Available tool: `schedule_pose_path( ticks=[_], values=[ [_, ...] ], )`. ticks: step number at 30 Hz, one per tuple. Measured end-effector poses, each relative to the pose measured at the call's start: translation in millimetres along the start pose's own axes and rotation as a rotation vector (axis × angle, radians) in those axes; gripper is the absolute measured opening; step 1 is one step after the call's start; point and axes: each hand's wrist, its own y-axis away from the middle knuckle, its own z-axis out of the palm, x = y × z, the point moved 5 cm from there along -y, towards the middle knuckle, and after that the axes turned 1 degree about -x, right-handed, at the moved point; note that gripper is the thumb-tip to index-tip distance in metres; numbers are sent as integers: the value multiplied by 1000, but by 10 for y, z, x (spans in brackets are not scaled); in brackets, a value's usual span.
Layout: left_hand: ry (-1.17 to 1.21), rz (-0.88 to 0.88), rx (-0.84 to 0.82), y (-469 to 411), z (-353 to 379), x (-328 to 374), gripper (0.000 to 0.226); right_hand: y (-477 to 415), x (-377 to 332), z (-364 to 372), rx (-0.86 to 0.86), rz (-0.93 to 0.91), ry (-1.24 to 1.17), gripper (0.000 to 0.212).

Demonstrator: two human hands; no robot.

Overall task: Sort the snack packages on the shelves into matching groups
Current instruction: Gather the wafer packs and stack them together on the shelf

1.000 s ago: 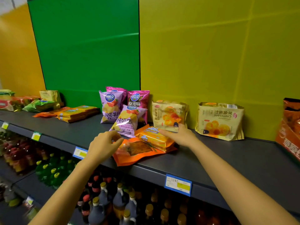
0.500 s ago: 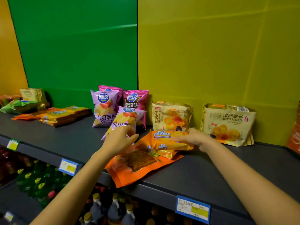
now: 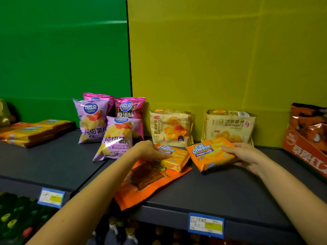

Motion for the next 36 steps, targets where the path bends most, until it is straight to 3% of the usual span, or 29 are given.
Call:
schedule_pose_path(
  ticks=[4,7,13,17,19,24,28,32,36],
  values=[
    [118,53,-94,-40,36,70,50,64,64,-155,45,3,-17,38],
    [128,113,-86,-89,53,95,81,92,70,-212,63,-6,-47,38],
    [158,114,-142,-99,100,133,102,125,-57,-245,76,-58,-90,39],
    [198,89,-148,-55,43,181,41,116,-145,-225,76,-85,-122,42],
    [162,70,-131,-38,-8,178,28,103,-189,-195,56,-99,-127,41],
    [113,-32,-168,16,55,114,34,14,-234,-158,28,-117,-113,44],
    [102,-8,-187,55,104,154,30,-42,-243,-139,3,-133,-114,44],
    [208,25,-149,91,109,239,13,-72,-272,-130,-29,-122,-128,42],
    [491,64,-30,139,56,212,19,-125,-340,-85,-67,-144,-170,41]
  ],
)
